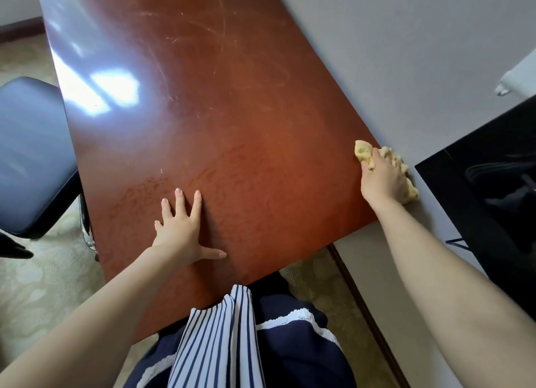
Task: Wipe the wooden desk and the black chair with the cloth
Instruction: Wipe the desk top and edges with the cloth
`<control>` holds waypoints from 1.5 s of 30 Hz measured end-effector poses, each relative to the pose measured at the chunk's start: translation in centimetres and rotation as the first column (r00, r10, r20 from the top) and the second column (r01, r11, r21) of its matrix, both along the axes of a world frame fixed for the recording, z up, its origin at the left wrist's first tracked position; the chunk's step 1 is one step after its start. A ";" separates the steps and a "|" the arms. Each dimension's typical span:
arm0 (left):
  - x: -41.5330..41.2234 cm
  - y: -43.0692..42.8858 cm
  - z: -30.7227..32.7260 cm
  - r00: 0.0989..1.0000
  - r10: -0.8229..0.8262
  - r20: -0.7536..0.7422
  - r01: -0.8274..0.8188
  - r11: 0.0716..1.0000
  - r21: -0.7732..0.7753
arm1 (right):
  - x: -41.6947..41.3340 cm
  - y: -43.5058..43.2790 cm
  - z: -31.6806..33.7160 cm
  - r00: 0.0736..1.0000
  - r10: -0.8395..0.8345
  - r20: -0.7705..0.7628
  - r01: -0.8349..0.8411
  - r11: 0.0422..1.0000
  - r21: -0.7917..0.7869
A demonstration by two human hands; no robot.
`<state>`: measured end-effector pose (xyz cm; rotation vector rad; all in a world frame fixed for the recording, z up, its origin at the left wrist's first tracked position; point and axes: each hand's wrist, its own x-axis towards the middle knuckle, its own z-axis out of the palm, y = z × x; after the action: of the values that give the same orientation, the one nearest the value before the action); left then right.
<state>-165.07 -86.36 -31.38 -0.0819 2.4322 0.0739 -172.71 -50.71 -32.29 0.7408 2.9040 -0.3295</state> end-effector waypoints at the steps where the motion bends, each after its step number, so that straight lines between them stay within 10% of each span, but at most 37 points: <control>1: 0.0 -0.2 0.1 1.000 -0.003 0.003 0.003 1.000 0.010 | -1.1 -0.6 0.0 1.000 0.009 0.021 -0.010 1.000 0.003; 9: 0.1 -0.6 0.7 0.999 -0.039 0.019 0.039 0.999 0.018 | -2.2 -9.9 -0.9 0.947 0.320 0.011 -0.320 0.947 -0.006; 17: 0.2 -0.5 0.9 0.998 -0.062 0.000 0.062 0.998 0.003 | 6.7 -12.6 -1.5 0.698 0.697 -0.164 -0.710 0.703 -0.030; 35: 0.0 -0.1 1.2 0.999 -0.027 0.036 0.027 1.000 -0.001 | -4.8 -4.6 0.0 0.991 0.130 0.018 -0.130 0.991 -0.024; 45: -0.1 -0.2 0.9 0.999 -0.014 0.040 0.015 1.000 -0.003 | -6.2 -13.1 0.0 0.857 0.504 0.104 -0.505 0.863 -0.024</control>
<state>-165.16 -86.57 -30.47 -0.0667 2.3930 0.0609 -178.91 -63.86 -32.34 -0.0272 2.8526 -0.2124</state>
